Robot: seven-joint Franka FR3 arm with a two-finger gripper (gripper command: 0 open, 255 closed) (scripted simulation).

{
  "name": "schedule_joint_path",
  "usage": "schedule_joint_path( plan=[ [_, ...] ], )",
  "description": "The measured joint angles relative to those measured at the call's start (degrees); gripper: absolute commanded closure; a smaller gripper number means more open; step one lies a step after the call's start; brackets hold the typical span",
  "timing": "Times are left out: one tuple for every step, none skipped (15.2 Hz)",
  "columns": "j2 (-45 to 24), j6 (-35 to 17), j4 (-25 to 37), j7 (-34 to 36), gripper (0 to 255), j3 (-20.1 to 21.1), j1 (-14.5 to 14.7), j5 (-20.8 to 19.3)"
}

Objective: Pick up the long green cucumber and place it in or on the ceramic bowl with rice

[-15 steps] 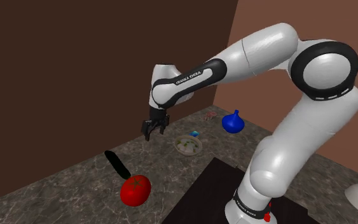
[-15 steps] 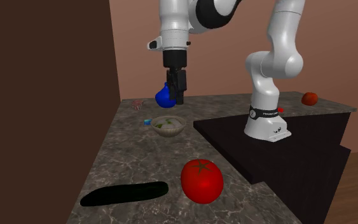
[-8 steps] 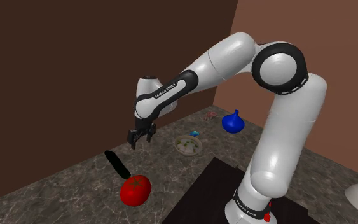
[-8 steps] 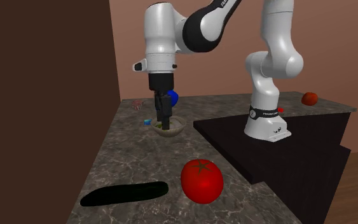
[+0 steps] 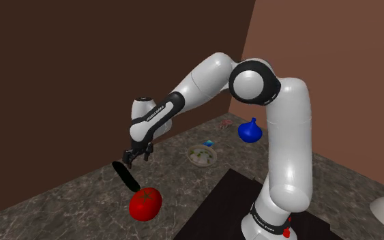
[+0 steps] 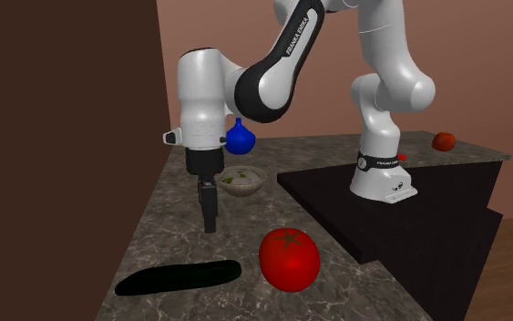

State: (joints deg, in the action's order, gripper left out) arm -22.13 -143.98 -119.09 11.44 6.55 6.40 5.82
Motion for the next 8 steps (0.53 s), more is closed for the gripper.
schedule_joint_path(
  plan=[
    [-2.3,-0.1,2.2,0.5,0,-0.1,0.4,-0.3],
    [-4.9,-0.5,4.6,0.8,0,-0.2,0.7,-0.6],
    [-7.3,-0.4,7.2,1.1,0,-0.4,0.9,-0.8],
    [-9.3,-0.6,9.0,1.5,0,-0.5,1.3,-1.0],
    [-11.4,-0.9,10.9,1.7,0,-0.6,1.6,-1.2],
    [-13.1,-1.0,12.5,2.2,0,-0.7,2.1,-1.4],
    [-14.4,-1.2,13.7,2.4,0,-0.7,2.3,-1.5],
    [-15.4,-1.3,14.6,2.5,0,-0.8,2.4,-1.5]
  ],
)
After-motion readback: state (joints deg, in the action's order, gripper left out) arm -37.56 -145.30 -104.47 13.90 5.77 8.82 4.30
